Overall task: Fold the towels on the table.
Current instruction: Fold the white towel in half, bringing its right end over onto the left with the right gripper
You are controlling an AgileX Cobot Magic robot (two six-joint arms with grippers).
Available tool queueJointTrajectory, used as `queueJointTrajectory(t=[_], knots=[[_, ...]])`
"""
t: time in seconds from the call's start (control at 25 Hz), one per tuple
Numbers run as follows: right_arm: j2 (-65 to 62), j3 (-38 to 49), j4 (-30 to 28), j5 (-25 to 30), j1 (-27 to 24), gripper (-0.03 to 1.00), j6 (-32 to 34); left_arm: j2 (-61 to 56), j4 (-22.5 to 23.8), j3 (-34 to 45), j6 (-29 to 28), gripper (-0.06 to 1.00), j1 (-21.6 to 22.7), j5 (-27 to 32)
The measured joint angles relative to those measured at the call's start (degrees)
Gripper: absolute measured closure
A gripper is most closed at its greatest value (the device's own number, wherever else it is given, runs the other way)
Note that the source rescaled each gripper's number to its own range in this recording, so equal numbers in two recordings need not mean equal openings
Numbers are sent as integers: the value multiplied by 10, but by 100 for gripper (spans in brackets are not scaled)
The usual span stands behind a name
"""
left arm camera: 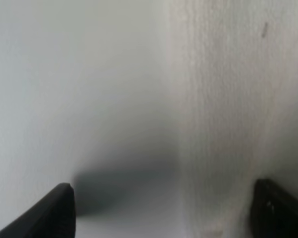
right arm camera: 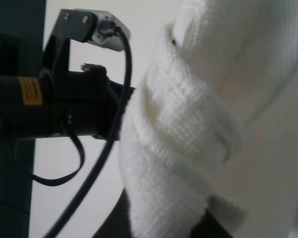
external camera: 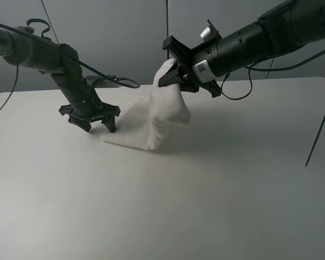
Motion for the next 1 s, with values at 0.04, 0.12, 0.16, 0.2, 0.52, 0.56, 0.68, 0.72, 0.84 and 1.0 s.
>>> queueJointTrajectory(t=[0.04,0.12,0.16,0.2,0.52,0.56,0.68,0.72,0.84,1.0], knots=[[0,0,11,3,0,88,-8,0,0,0,1,2,0,0],[0,0,28,6,0,88,-21,0,0,0,2,2,0,0],[0,0,32,6,1,88,-24,0,0,0,2,2,0,0],[1,0,35,6,5,88,-27,0,0,0,3,2,0,0],[48,-68,36,33,47,88,-29,0,-1,0,3,2,0,2],[53,-78,36,38,47,88,-28,0,-1,0,3,2,0,2],[65,-104,36,41,52,88,-21,0,-1,0,4,2,1,2],[69,-107,36,45,53,88,-21,0,-1,0,6,2,1,2],[80,-112,45,50,58,88,-20,0,-1,0,8,2,1,2],[83,-112,45,52,58,88,-20,1,5,-10,14,-4,1,13]])
